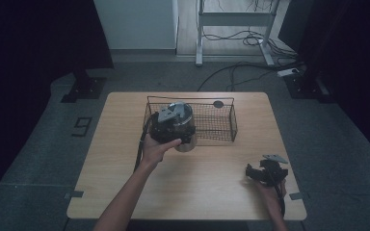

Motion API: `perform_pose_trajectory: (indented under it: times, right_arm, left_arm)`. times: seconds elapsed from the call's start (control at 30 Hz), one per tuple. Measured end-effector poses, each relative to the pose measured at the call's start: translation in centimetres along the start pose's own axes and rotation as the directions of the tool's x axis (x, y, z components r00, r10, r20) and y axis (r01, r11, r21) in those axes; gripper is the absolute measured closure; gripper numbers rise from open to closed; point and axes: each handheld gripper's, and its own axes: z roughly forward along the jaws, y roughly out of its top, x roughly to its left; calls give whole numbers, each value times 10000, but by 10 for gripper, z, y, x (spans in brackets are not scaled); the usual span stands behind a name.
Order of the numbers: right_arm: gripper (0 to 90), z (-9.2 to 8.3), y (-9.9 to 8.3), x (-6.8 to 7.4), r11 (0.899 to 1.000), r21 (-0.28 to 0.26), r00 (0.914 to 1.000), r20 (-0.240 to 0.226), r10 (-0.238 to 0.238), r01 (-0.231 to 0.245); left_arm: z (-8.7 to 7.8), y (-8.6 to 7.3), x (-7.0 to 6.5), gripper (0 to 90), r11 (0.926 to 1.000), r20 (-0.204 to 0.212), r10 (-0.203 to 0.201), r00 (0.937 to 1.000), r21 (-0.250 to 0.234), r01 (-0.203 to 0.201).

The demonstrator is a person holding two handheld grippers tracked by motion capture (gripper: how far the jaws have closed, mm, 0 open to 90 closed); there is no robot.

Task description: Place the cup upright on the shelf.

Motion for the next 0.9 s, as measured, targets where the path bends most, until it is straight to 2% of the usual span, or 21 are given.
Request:
perform_pose_trajectory:
  times: [0.33,0.9]
  right_arm:
    - [11,0,0,0,10000,-7,10000,3,-14,14]
    - [10,0,0,0,10000,-41,10000,-6,-9,9]
  left_arm:
    - [4,2,6,39,10000,-53,-80,10000,51,81]
    - [21,9,28,39,9993,-445,-313,9985,211,323]
